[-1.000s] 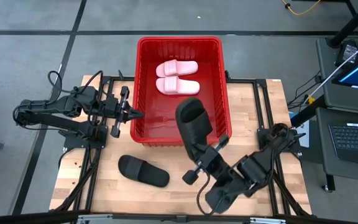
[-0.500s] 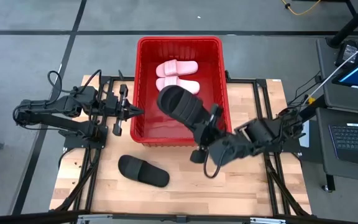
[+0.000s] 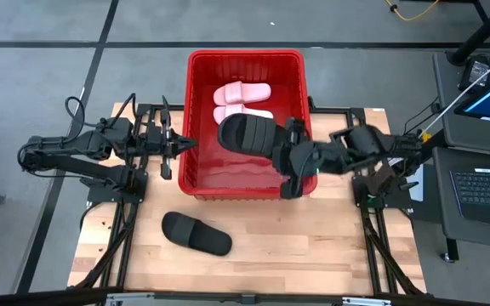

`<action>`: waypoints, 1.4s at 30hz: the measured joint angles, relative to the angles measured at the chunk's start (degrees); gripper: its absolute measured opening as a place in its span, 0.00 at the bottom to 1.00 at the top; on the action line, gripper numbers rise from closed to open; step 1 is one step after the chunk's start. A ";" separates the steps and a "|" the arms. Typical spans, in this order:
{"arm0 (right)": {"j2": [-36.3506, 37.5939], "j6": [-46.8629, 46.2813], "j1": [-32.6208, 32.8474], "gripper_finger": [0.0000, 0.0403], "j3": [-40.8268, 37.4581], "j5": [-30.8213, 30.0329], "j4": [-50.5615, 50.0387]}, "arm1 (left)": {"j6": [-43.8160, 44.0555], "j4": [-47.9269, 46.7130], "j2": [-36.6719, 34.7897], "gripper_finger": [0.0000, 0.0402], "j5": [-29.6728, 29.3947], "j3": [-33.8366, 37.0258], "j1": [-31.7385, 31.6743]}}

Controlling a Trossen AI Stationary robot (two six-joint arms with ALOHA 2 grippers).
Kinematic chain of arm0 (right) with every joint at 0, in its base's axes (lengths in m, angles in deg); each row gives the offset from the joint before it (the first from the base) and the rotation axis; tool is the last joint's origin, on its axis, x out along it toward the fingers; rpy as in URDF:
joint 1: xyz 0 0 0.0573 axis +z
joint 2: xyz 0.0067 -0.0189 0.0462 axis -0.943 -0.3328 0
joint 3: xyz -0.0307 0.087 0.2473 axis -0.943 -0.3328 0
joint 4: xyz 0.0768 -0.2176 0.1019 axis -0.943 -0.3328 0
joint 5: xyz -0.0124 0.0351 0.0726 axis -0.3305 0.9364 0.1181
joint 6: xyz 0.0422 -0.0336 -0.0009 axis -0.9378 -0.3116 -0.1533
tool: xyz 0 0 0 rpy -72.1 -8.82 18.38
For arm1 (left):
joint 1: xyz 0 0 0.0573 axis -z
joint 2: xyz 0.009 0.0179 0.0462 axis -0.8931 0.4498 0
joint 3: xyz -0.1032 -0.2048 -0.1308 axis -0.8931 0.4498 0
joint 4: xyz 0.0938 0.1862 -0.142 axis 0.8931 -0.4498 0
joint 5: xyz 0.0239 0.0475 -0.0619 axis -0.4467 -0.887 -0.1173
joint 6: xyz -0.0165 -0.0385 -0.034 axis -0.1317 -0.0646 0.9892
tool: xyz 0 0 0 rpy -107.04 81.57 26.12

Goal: Pick and place slides into bin
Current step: Put the right black slide into the bin

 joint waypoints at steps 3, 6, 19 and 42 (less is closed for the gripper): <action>0.16 3.25 -3.20 0.01 0.00 4.70 0.02 | -1.14 0.00 0.00 0.01 -1.87 0.00 -0.02; 0.10 6.94 -6.85 0.01 0.00 9.03 0.00 | -4.12 0.00 0.00 0.00 -2.05 0.00 0.00; -0.03 14.54 -22.73 0.01 -1.15 25.80 3.49 | -15.27 0.00 0.00 0.01 -8.14 0.00 -0.02; -13.49 17.39 -32.55 0.01 -1.49 35.39 1.24 | -20.57 -0.02 0.00 0.00 -18.59 0.00 -0.02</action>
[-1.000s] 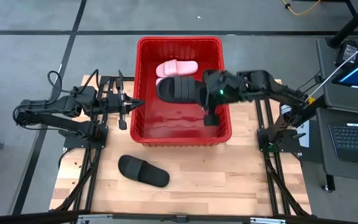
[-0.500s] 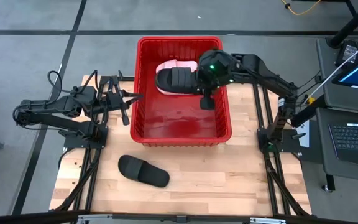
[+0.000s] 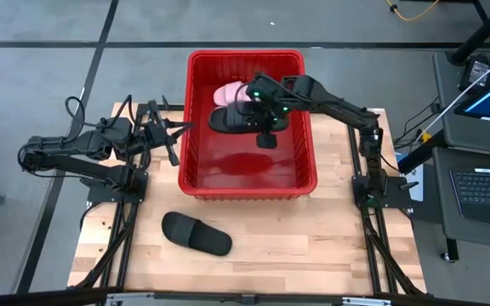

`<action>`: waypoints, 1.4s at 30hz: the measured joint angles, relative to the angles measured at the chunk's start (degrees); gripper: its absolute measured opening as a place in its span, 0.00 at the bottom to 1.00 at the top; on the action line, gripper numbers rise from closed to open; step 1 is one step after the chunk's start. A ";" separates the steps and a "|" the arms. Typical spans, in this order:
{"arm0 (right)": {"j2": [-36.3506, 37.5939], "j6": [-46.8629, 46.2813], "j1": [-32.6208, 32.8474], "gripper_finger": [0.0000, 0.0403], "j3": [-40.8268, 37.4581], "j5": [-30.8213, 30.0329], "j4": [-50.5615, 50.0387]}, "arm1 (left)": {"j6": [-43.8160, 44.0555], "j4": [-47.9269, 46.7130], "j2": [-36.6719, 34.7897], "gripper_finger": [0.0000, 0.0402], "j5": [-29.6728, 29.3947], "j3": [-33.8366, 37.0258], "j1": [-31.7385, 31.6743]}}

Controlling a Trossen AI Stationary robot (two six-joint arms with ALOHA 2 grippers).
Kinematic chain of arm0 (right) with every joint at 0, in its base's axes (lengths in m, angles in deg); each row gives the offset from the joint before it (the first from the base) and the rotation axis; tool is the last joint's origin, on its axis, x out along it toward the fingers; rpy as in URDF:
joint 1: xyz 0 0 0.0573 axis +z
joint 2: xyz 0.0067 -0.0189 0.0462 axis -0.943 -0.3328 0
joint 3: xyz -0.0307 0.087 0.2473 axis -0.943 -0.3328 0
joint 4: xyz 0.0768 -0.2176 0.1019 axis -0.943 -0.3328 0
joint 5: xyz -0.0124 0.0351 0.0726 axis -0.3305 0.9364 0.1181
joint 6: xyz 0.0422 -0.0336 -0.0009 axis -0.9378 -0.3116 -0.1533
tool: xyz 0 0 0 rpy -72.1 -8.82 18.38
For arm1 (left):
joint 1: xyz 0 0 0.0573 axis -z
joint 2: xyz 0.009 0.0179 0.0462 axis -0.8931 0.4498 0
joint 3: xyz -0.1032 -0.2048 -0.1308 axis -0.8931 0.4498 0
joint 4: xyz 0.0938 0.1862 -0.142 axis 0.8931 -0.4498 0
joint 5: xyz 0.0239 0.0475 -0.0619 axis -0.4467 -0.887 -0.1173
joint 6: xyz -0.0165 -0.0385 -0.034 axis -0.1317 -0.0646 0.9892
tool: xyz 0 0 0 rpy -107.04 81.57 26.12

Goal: Pick and place slides into bin
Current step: Put the right black slide into the bin

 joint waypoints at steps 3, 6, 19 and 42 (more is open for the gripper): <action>-1.71 -2.73 -0.23 0.01 0.00 2.31 0.17 | 0.02 -0.01 0.00 0.01 -0.02 0.00 0.00; -3.58 -2.80 -0.16 0.01 0.00 3.20 0.14 | -0.03 -0.02 0.00 0.00 -0.19 0.00 0.00; -11.37 -2.82 -0.21 0.01 0.00 7.31 -0.54 | -0.50 -0.07 0.00 0.01 -4.44 0.00 0.00; -11.24 -8.58 -0.98 0.01 -13.16 6.72 11.34 | -0.44 -2.38 0.02 0.00 -4.50 0.00 0.00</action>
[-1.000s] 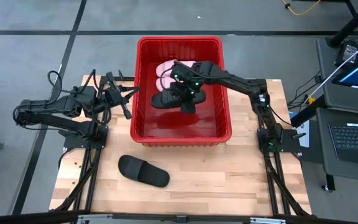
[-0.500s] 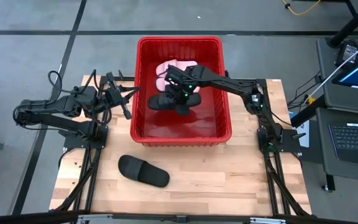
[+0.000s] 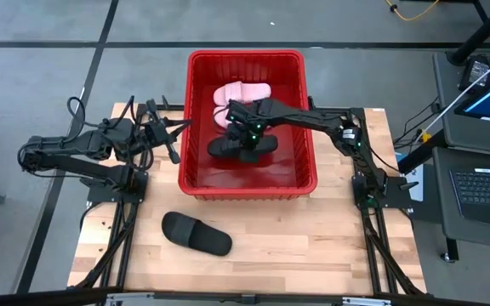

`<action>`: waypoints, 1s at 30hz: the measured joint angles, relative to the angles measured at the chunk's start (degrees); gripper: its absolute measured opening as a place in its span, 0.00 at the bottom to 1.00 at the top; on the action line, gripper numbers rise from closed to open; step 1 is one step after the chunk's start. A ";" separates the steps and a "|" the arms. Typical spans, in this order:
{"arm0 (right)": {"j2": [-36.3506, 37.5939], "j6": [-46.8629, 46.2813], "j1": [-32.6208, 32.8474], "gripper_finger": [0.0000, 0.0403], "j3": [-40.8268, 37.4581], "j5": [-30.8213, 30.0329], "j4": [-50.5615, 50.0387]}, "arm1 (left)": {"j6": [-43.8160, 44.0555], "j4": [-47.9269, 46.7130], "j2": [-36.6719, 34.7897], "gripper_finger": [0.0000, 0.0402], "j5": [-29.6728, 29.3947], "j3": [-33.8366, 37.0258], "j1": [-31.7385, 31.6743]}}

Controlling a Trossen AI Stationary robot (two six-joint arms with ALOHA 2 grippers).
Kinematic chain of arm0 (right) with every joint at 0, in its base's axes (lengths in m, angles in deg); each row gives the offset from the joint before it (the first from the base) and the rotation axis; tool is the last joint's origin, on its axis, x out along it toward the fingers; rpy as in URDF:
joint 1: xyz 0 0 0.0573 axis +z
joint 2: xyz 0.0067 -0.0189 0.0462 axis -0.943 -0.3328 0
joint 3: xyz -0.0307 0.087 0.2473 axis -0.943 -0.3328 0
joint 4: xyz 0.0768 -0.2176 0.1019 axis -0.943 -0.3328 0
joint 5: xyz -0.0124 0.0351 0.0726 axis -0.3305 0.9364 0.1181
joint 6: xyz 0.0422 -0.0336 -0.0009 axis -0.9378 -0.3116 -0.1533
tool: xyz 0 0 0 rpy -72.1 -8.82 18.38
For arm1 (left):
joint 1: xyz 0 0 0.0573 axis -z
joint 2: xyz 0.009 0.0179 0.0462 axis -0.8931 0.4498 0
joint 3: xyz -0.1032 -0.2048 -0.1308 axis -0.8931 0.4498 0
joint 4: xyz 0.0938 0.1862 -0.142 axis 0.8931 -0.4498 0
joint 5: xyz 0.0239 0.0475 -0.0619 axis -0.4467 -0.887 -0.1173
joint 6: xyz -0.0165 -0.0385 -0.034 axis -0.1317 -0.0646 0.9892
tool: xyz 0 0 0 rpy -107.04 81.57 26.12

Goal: Pick and place slides into bin
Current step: Put the right black slide into the bin

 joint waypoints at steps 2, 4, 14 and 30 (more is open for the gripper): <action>0.86 0.03 -0.04 0.01 -1.75 -0.03 0.92 | 0.00 0.05 -0.02 0.01 -0.25 0.00 0.00; 2.10 0.19 -0.04 0.01 -3.69 -0.53 2.40 | 0.00 0.07 0.00 0.00 -0.41 0.00 0.00; 13.87 0.07 -1.87 0.01 -18.79 -1.64 14.03 | 1.04 0.47 -0.02 0.00 -1.61 0.00 0.00; 17.90 8.71 -2.19 0.01 -36.43 -4.94 32.53 | 3.54 3.63 0.05 0.00 -1.64 0.00 0.00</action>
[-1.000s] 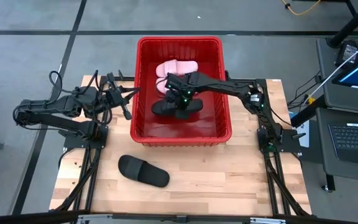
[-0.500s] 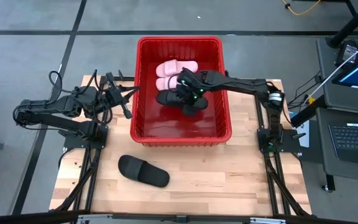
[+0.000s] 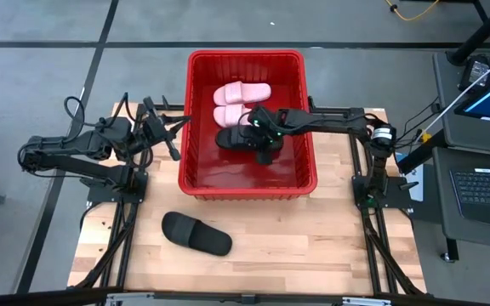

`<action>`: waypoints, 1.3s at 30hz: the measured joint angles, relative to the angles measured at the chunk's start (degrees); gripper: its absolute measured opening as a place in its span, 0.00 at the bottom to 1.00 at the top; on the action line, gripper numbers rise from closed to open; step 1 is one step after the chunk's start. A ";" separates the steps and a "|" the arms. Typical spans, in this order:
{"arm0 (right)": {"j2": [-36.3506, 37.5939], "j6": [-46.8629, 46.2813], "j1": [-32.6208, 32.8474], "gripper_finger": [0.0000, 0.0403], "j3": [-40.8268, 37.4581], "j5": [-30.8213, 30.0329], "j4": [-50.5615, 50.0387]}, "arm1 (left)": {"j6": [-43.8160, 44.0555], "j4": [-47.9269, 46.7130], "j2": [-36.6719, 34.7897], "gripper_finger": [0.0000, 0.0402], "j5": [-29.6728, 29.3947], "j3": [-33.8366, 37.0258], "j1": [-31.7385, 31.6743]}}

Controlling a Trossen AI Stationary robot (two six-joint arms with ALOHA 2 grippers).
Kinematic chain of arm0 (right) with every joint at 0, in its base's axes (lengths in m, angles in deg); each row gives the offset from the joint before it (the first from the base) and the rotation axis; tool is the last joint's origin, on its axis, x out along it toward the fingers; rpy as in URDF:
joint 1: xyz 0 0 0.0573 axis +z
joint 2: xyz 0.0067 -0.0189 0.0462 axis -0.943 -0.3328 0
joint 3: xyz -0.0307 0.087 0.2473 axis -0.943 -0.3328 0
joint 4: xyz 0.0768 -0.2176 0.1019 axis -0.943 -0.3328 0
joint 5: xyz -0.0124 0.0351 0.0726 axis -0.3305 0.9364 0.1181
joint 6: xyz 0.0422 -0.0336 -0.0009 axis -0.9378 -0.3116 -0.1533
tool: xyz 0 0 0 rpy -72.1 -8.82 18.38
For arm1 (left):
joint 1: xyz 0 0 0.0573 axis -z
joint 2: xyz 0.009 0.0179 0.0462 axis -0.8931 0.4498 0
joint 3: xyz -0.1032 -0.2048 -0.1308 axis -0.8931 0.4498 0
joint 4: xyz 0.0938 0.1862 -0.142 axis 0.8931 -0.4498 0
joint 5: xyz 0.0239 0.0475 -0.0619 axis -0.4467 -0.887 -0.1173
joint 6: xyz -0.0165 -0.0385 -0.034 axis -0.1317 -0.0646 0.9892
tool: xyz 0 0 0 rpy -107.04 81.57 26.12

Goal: Pick and place slides into bin
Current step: Put the right black slide into the bin

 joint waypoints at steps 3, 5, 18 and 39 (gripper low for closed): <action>0.00 0.42 -0.11 0.01 -1.64 -0.09 1.77 | 0.11 0.09 0.00 0.00 0.00 0.00 0.00; -0.37 1.74 -0.13 0.01 -2.80 -0.10 3.58 | 0.32 0.09 0.00 0.01 0.01 0.00 0.00; -0.44 6.46 -0.11 0.01 -5.55 -0.07 11.11 | 1.19 0.86 0.00 0.00 0.00 0.00 -0.02; -3.63 6.39 -1.89 0.01 -5.55 -0.79 12.54 | 1.00 0.89 0.00 0.01 0.18 0.00 0.00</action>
